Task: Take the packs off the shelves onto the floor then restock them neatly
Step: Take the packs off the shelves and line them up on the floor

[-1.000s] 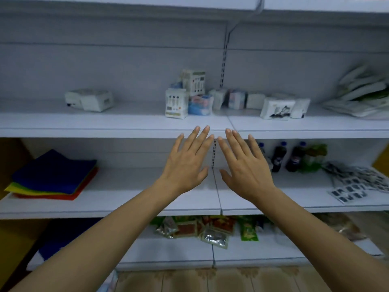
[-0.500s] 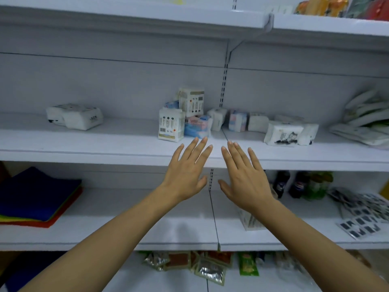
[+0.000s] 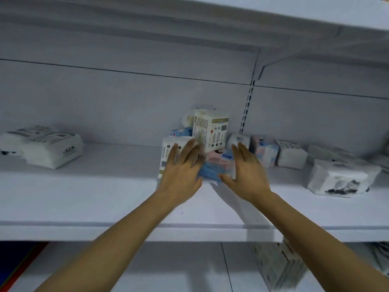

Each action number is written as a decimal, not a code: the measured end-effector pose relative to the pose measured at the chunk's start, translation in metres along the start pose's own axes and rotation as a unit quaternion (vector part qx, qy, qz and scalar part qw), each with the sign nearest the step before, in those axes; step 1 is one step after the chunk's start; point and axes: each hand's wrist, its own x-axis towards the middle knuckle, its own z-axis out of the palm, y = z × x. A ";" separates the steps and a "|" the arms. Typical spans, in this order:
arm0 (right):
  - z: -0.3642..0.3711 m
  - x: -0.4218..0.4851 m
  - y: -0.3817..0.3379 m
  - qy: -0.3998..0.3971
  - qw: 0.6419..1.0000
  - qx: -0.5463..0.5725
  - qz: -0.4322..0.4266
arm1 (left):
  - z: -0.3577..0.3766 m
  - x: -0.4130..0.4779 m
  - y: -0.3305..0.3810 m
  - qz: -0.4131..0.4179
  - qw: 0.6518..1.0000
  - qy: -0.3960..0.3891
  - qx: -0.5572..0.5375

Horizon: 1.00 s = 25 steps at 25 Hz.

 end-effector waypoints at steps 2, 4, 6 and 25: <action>0.011 0.021 0.000 -0.051 0.990 0.121 0.058 | 0.014 0.000 -0.012 -0.042 0.998 0.047 -0.012; 0.020 0.037 0.000 -0.067 0.972 0.206 0.097 | 0.022 0.000 -0.018 -0.094 0.991 0.086 -0.030; 0.022 0.052 -0.001 -0.086 0.964 0.224 0.118 | 0.025 0.001 -0.021 -0.120 0.986 0.104 -0.053; -0.037 0.019 0.046 -0.249 0.804 0.495 0.214 | -0.032 0.010 0.037 -0.119 0.956 0.113 -0.245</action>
